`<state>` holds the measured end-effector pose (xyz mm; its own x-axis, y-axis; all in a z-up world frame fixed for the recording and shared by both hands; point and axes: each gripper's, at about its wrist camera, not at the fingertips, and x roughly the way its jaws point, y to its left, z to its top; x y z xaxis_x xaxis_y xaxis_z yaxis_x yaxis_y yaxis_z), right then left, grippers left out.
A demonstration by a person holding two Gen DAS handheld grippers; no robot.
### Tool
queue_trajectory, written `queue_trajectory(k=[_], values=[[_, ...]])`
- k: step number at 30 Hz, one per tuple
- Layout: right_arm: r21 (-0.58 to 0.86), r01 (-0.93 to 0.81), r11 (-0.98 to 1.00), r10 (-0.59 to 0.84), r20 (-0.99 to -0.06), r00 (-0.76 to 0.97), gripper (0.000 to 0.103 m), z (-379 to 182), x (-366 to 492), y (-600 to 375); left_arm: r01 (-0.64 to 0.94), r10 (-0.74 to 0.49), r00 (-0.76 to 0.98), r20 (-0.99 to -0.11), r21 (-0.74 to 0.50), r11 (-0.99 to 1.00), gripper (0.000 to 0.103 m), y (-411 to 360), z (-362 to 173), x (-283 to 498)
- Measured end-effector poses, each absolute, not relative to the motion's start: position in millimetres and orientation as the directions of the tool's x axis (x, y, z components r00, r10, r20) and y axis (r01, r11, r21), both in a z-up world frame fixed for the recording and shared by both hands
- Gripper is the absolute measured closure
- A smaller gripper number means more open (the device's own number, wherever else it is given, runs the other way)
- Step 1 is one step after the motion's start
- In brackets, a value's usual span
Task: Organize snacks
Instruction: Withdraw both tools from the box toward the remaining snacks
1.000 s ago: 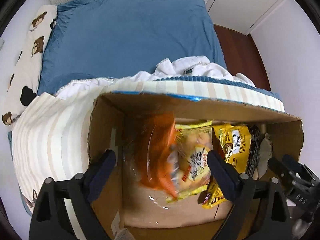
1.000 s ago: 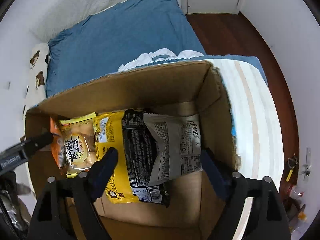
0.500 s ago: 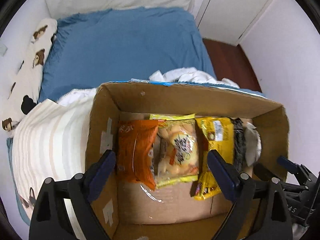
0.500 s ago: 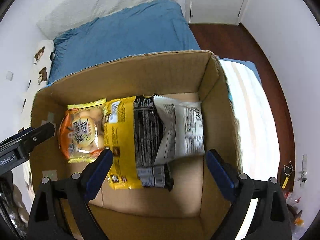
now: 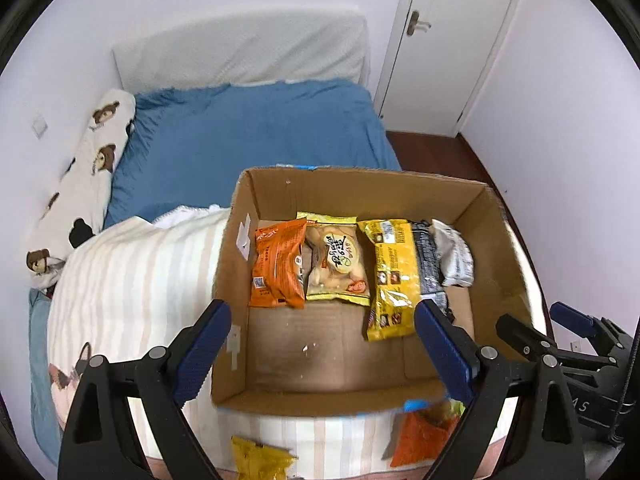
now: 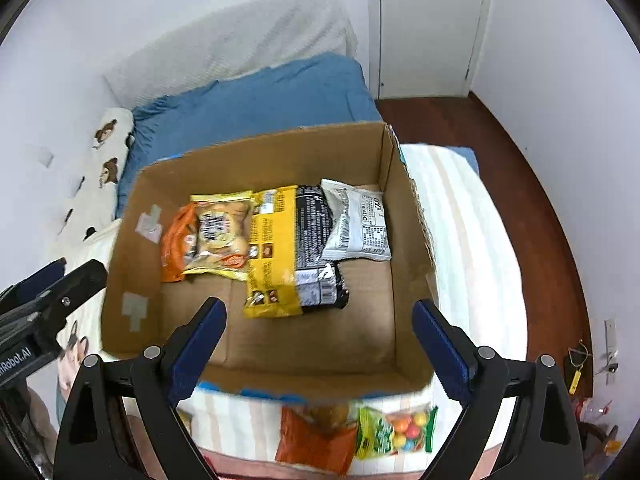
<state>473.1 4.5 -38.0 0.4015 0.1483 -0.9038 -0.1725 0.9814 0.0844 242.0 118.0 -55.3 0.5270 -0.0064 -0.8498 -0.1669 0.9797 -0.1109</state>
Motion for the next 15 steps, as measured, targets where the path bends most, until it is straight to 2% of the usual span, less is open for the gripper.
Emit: queue_trajectory(k=[7,15], values=[[0.103,-0.194,0.976,0.183,-0.867,0.463,0.007,4,423,2,-0.150,0.006,0.579,-0.815,-0.099,0.984,0.009,105,-24,194],[0.167,-0.180,0.969,0.234,-0.850,0.472,0.007,20,365,-14,-0.157,-0.008,0.598,-0.802,-0.126,0.980,0.009,97,-14,137]])
